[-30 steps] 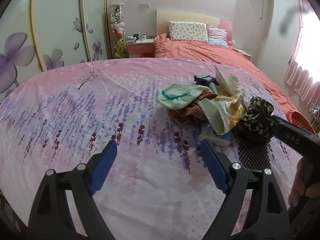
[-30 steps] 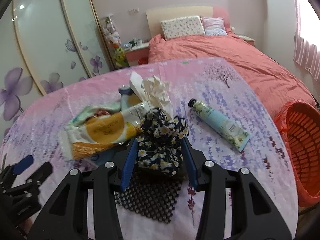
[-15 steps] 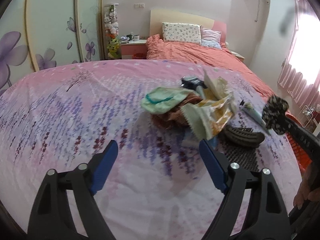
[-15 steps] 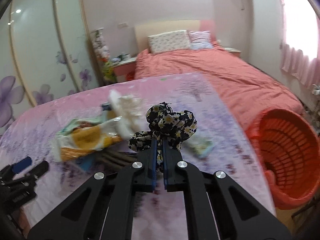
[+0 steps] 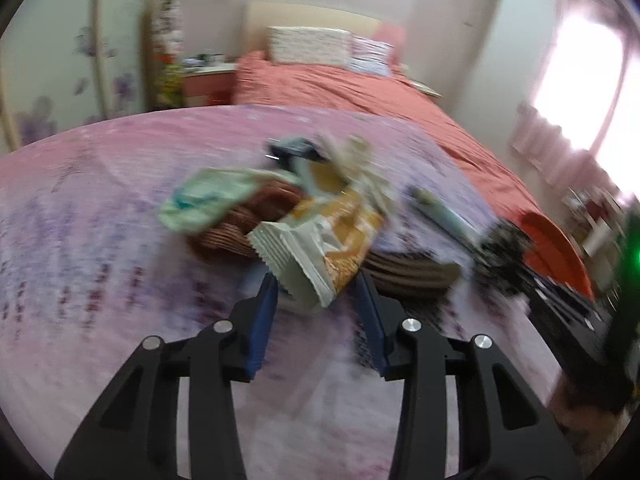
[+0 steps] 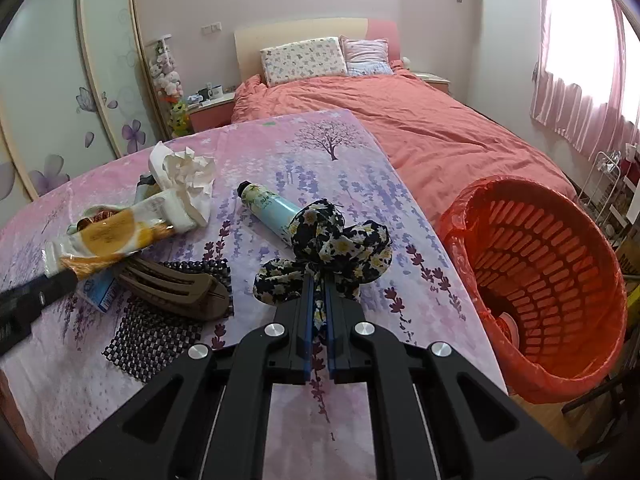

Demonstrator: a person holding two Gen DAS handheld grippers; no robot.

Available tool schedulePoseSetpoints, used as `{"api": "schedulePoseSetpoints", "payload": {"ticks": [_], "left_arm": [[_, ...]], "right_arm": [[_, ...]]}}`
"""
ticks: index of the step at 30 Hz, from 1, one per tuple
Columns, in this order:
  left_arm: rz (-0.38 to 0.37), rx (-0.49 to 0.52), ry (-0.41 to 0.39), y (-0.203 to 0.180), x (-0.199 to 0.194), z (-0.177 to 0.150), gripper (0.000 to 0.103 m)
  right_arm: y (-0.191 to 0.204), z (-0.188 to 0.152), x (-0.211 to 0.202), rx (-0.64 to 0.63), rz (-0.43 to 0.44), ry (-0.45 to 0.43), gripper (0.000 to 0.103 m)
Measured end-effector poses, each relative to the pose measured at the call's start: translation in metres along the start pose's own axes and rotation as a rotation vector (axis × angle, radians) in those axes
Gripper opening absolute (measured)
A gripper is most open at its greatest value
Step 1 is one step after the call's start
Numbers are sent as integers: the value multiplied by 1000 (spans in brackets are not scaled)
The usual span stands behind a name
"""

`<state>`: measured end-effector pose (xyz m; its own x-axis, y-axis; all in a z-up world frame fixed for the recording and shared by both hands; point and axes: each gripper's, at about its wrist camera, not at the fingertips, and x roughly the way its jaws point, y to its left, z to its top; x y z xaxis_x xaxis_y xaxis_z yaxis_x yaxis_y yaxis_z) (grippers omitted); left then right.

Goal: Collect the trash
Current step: 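Grasp the snack wrapper with the left gripper while the right holds the floral cloth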

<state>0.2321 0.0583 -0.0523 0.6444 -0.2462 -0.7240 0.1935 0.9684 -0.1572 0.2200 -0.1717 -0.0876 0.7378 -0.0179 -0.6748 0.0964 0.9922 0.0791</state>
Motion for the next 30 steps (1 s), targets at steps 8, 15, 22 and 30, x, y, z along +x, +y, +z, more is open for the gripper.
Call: {"api": "schedulePoseSetpoints", "payload": {"ticks": [8, 15, 22, 30], "left_arm": [[48, 16, -35, -4, -12, -7, 74], [111, 44, -39, -12, -1, 11, 76], [124, 97, 31, -30, 31, 15, 57], [46, 83, 51, -33, 40, 5, 49]], "right_arm": [[-14, 0, 1, 27, 10, 9, 5], [-20, 0, 5, 55, 28, 23, 6], [-22, 0, 7, 59, 48, 35, 6], [-26, -1, 11, 76, 72, 53, 6]]}}
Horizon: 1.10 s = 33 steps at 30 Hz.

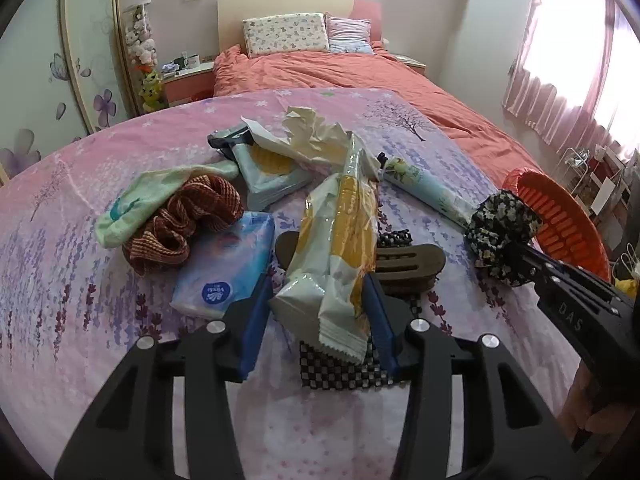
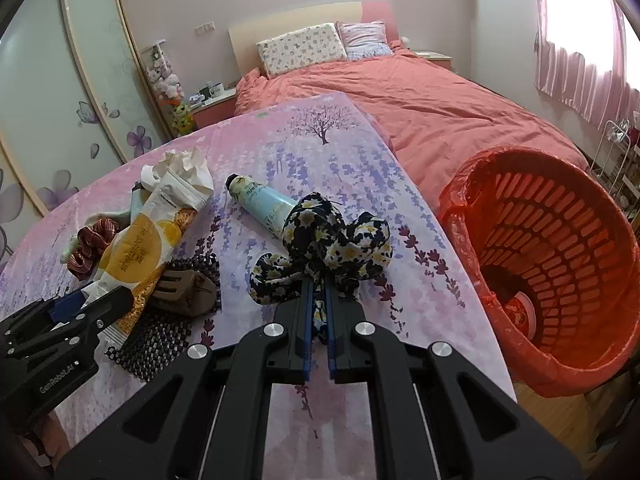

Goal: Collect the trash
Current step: 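Grasp the snack wrapper with the left gripper while the right holds the floral cloth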

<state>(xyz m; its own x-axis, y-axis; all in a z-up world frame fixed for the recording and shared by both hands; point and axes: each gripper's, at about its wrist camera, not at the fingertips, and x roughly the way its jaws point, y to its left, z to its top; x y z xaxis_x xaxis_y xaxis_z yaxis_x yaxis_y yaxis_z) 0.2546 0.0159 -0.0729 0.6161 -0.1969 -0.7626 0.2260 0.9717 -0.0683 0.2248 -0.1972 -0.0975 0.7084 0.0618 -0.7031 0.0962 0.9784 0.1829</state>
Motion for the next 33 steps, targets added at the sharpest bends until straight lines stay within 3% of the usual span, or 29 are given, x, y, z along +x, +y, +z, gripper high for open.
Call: {"api": "schedulePoseSetpoints", "payload": {"ticks": [11, 17, 24, 25, 33], "left_arm": [[-5, -28, 5, -9, 16, 12, 59], [-3, -42, -45, -8, 12, 15, 39], [-8, -40, -110, -4, -10, 9, 28], [3, -32, -121, -4, -13, 9, 21], [16, -65, -145, 19, -37, 2, 21]], "right_arm": [[-1, 0, 3, 5, 22, 23, 6], [-3, 0, 5, 18, 37, 33, 6], [-1, -1, 0, 4, 30, 11, 6], [0, -1, -2, -5, 28, 6, 6], [-3, -3, -13, -8, 31, -10, 6]]}}
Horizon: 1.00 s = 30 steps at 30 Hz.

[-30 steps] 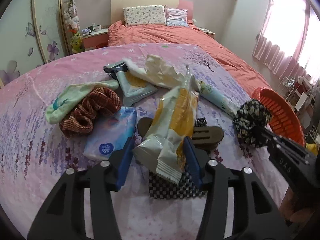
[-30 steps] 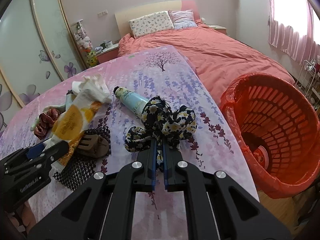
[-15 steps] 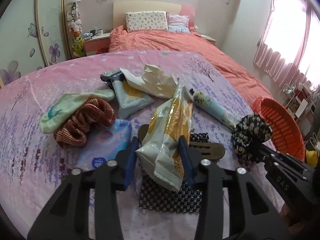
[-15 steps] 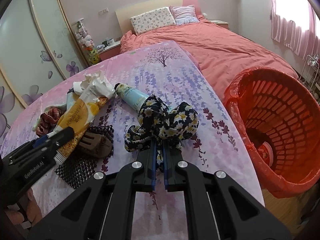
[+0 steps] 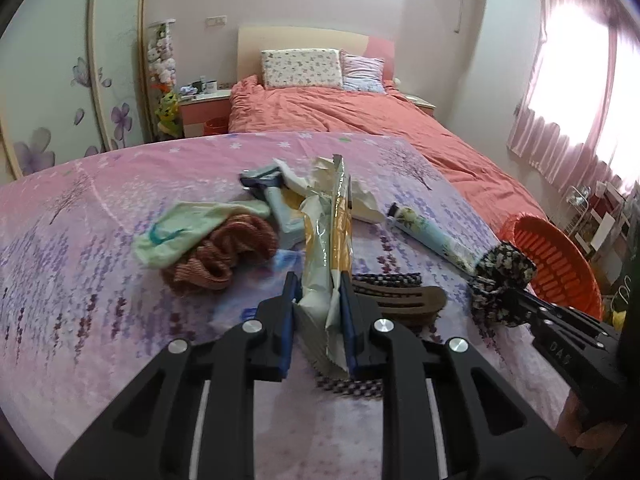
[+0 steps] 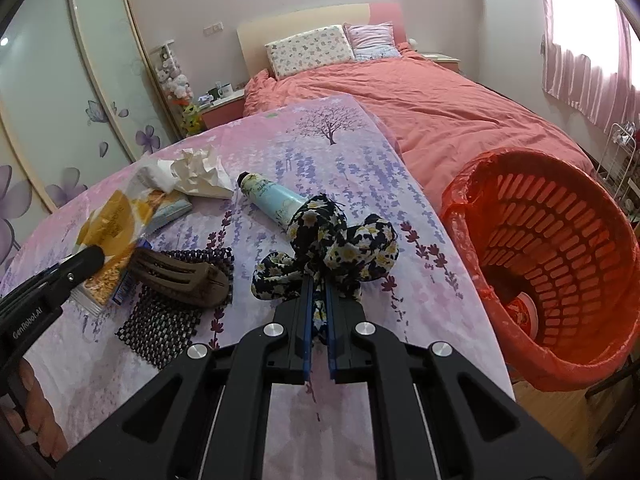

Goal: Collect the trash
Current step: 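Drop the floral cloth and snack wrapper into the orange basket with both grippers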

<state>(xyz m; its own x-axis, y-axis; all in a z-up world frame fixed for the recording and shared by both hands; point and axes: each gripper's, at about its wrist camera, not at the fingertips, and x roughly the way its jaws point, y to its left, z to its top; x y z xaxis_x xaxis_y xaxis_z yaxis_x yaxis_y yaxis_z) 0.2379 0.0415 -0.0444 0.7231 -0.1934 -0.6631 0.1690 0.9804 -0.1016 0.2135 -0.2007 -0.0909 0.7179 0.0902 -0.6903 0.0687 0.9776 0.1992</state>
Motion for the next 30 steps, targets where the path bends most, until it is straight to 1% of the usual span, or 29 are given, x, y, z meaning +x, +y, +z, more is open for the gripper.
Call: {"api": "schedulePoseSetpoints", "payload": {"ticks": [3, 7, 10, 16, 23, 28, 30], "left_arm": [[14, -11, -10, 7, -7, 3, 21], [24, -15, -31, 10, -20, 7, 21], [31, -12, -45, 8, -30, 11, 21], [21, -4, -77, -3, -50, 15, 21], [-17, 16, -100, -32, -66, 18, 21], [-67, 37, -114, -57, -73, 21, 21], [-93, 50, -120, -72, -75, 22, 21]], "right_arm": [[-1, 4, -6, 4, 6, -11, 6], [-1, 10, -21, 4, 11, -47, 6], [-1, 15, -34, 4, 13, -79, 6], [-3, 20, -64, -8, 3, -153, 6], [-15, 23, -97, -9, -17, -237, 6], [-29, 25, -117, -6, -57, -294, 6], [-38, 27, -121, 7, -74, -310, 6]]}}
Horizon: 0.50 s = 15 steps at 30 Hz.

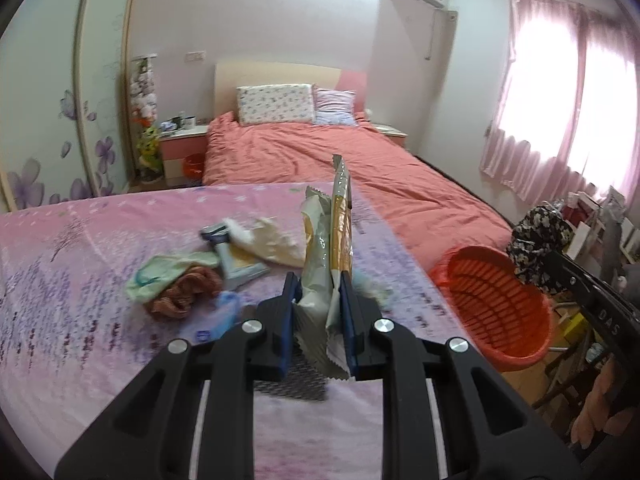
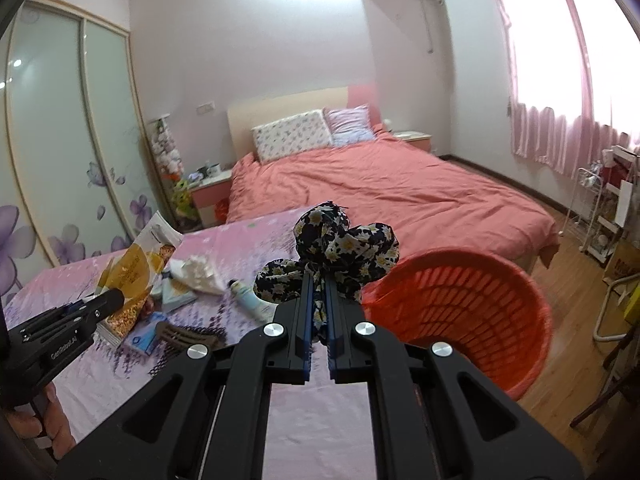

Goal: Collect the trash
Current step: 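Drop the floral cloth and snack wrapper into the orange basket with both grippers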

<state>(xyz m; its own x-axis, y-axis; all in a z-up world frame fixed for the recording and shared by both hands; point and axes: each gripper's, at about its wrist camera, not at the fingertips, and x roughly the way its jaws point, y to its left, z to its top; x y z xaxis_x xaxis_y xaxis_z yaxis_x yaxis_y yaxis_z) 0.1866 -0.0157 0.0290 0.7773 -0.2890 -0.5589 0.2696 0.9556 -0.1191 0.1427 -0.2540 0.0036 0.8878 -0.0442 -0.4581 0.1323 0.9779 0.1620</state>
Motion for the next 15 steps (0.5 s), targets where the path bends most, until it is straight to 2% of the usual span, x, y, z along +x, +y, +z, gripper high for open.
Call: {"api": "schedulePoseSetpoints", "payload": {"ticks": [15], "left_arm": [[-167, 74, 16, -93, 27, 6, 21]], "right_arm": [[-63, 5, 3, 105, -97, -37, 6]]}}
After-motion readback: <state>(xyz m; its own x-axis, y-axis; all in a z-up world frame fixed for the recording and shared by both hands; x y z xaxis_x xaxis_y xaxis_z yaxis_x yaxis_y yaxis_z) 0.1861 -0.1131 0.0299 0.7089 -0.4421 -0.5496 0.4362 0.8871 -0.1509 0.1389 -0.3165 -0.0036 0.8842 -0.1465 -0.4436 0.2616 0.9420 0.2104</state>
